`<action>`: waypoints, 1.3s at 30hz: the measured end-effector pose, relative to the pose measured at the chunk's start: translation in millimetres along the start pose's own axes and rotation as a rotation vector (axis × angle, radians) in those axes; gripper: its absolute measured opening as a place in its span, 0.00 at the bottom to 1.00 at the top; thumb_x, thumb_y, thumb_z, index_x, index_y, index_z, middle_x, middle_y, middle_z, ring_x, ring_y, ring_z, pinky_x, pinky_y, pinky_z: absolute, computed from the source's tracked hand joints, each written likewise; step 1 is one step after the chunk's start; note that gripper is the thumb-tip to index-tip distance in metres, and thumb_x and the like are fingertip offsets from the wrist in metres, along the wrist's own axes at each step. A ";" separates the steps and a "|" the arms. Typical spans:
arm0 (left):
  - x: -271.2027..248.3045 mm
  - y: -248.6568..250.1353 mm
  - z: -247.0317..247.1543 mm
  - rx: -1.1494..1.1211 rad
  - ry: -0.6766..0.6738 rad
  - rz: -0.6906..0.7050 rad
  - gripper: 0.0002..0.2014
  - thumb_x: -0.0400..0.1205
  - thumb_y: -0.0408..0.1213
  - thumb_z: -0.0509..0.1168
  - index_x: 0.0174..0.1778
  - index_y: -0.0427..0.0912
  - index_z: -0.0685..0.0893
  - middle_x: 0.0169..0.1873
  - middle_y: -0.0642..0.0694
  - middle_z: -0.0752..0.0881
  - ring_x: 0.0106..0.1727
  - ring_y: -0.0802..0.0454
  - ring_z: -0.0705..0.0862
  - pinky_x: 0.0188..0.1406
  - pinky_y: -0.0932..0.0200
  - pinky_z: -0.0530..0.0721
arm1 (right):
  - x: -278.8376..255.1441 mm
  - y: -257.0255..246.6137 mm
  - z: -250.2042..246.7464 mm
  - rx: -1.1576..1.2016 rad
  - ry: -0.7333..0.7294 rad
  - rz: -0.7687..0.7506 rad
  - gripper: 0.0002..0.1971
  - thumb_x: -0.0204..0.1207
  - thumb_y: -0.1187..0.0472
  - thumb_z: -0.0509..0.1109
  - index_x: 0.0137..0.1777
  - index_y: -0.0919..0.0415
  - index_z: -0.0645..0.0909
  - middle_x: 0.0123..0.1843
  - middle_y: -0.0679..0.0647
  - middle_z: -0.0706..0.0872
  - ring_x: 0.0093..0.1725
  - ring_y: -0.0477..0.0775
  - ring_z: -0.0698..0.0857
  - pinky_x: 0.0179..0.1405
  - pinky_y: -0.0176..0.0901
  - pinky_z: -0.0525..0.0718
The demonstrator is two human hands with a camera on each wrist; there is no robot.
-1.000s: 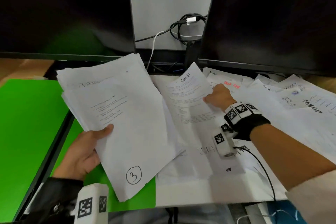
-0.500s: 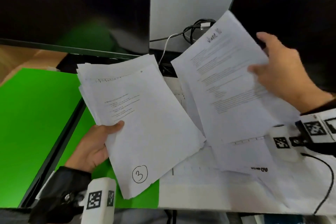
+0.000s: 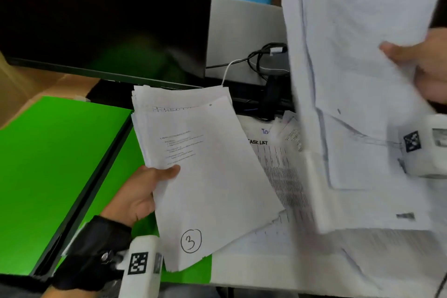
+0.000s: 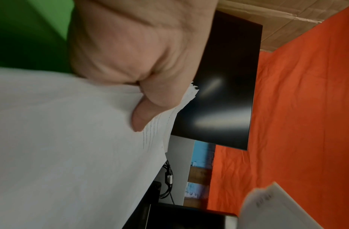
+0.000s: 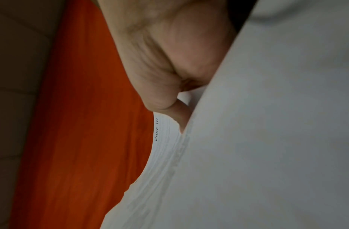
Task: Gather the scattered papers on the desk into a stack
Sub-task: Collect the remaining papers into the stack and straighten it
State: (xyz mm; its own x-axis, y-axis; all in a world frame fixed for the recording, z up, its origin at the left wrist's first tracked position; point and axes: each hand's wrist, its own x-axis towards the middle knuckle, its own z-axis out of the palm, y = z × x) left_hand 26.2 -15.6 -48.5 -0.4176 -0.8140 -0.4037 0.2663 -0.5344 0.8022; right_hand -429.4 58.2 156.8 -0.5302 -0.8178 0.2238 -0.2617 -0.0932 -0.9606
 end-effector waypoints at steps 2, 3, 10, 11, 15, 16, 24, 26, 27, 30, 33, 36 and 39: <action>0.1 -0.3 3.4 -0.022 -0.017 0.012 0.20 0.76 0.23 0.65 0.65 0.35 0.83 0.59 0.34 0.88 0.55 0.37 0.88 0.49 0.46 0.90 | -41.4 -3.1 69.4 0.196 -0.163 0.153 0.11 0.68 0.70 0.74 0.49 0.59 0.85 0.47 0.49 0.92 0.45 0.46 0.91 0.39 0.38 0.89; -0.5 -0.3 5.7 -0.026 -0.030 0.015 0.21 0.75 0.24 0.66 0.65 0.35 0.83 0.59 0.34 0.89 0.53 0.38 0.89 0.49 0.46 0.90 | -53.6 6.4 93.8 0.216 -0.203 0.140 0.14 0.61 0.68 0.76 0.49 0.62 0.86 0.46 0.51 0.93 0.44 0.47 0.91 0.39 0.39 0.89; -13.5 -6.7 16.1 0.079 -0.058 0.025 0.24 0.84 0.21 0.56 0.27 0.37 0.90 0.25 0.43 0.89 0.23 0.54 0.87 0.19 0.63 0.83 | -85.9 141.3 206.1 -0.184 -0.262 0.353 0.13 0.73 0.62 0.75 0.57 0.63 0.85 0.45 0.52 0.89 0.43 0.54 0.88 0.40 0.42 0.89; -13.4 -7.8 16.1 0.086 -0.053 0.014 0.21 0.85 0.24 0.59 0.29 0.37 0.91 0.29 0.42 0.91 0.26 0.52 0.89 0.21 0.61 0.85 | -89.5 152.2 214.9 -0.269 -0.246 0.342 0.12 0.76 0.63 0.73 0.58 0.61 0.85 0.46 0.51 0.88 0.44 0.53 0.87 0.41 0.41 0.87; -7.6 -4.8 5.0 -0.016 -0.022 -0.099 0.31 0.81 0.66 0.59 0.64 0.44 0.87 0.58 0.39 0.90 0.61 0.42 0.88 0.54 0.45 0.89 | -100.0 160.7 230.1 -0.511 -0.241 0.261 0.15 0.78 0.64 0.69 0.64 0.61 0.83 0.59 0.57 0.88 0.58 0.59 0.86 0.61 0.51 0.84; -6.0 -3.7 2.8 -0.047 -0.039 -0.127 0.36 0.79 0.72 0.54 0.67 0.46 0.86 0.61 0.39 0.88 0.65 0.41 0.86 0.60 0.42 0.86 | -100.8 158.1 230.3 -0.521 -0.249 0.244 0.15 0.78 0.65 0.68 0.65 0.61 0.83 0.60 0.57 0.88 0.59 0.59 0.85 0.60 0.47 0.83; -7.0 -0.9 7.9 0.240 0.024 -0.026 0.16 0.80 0.21 0.64 0.64 0.32 0.84 0.58 0.33 0.89 0.55 0.36 0.90 0.51 0.45 0.89 | -101.0 144.8 222.4 -0.572 -0.283 0.145 0.18 0.77 0.58 0.73 0.66 0.59 0.80 0.61 0.54 0.86 0.60 0.55 0.84 0.56 0.42 0.81; -15.2 14.4 7.2 0.254 -0.044 0.022 0.19 0.76 0.25 0.71 0.64 0.34 0.84 0.58 0.34 0.89 0.56 0.36 0.89 0.51 0.45 0.90 | -103.8 135.7 208.7 -0.424 -0.283 0.240 0.21 0.72 0.51 0.77 0.63 0.57 0.80 0.59 0.51 0.87 0.55 0.50 0.87 0.52 0.42 0.85; -20.1 24.3 7.7 0.256 -0.103 0.049 0.23 0.73 0.28 0.73 0.66 0.35 0.83 0.59 0.35 0.89 0.57 0.36 0.89 0.51 0.45 0.90 | -107.2 128.0 201.6 -0.246 -0.338 0.329 0.19 0.73 0.50 0.77 0.61 0.55 0.82 0.58 0.50 0.88 0.52 0.48 0.89 0.49 0.40 0.87; -35.3 54.2 17.4 0.277 -0.264 0.146 0.25 0.74 0.30 0.72 0.69 0.39 0.82 0.61 0.37 0.88 0.60 0.36 0.88 0.52 0.46 0.90 | -120.1 103.2 183.4 0.407 -0.546 0.647 0.15 0.79 0.53 0.68 0.59 0.60 0.86 0.60 0.58 0.89 0.55 0.53 0.90 0.50 0.47 0.90; -40.5 79.5 31.2 0.284 -0.320 0.242 0.23 0.77 0.28 0.71 0.69 0.40 0.81 0.61 0.39 0.89 0.60 0.38 0.88 0.52 0.48 0.90 | -126.9 80.9 175.6 0.607 -0.542 0.624 0.14 0.72 0.58 0.70 0.55 0.62 0.90 0.62 0.62 0.88 0.57 0.59 0.89 0.59 0.55 0.86; -33.7 91.5 40.8 0.401 -0.213 0.417 0.27 0.71 0.32 0.77 0.67 0.39 0.82 0.61 0.40 0.89 0.58 0.44 0.90 0.52 0.52 0.90 | -126.9 56.3 169.9 0.439 -0.351 0.273 0.19 0.71 0.67 0.74 0.63 0.62 0.83 0.62 0.59 0.88 0.58 0.57 0.89 0.57 0.53 0.87; -30.0 90.6 59.0 0.639 -0.016 0.764 0.20 0.77 0.28 0.72 0.67 0.39 0.82 0.57 0.49 0.90 0.57 0.58 0.89 0.57 0.62 0.87 | -130.6 25.2 166.8 0.144 -0.098 -0.146 0.14 0.72 0.65 0.76 0.56 0.53 0.83 0.51 0.46 0.90 0.49 0.41 0.90 0.46 0.37 0.89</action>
State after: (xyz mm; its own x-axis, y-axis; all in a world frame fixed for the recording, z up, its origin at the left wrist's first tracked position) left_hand 11.6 -26.1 62.3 -0.3423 -0.8827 0.3219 -0.0471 0.3583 0.9324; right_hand -232.2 68.0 75.9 -0.4126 -0.8401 0.3522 -0.2081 -0.2894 -0.9343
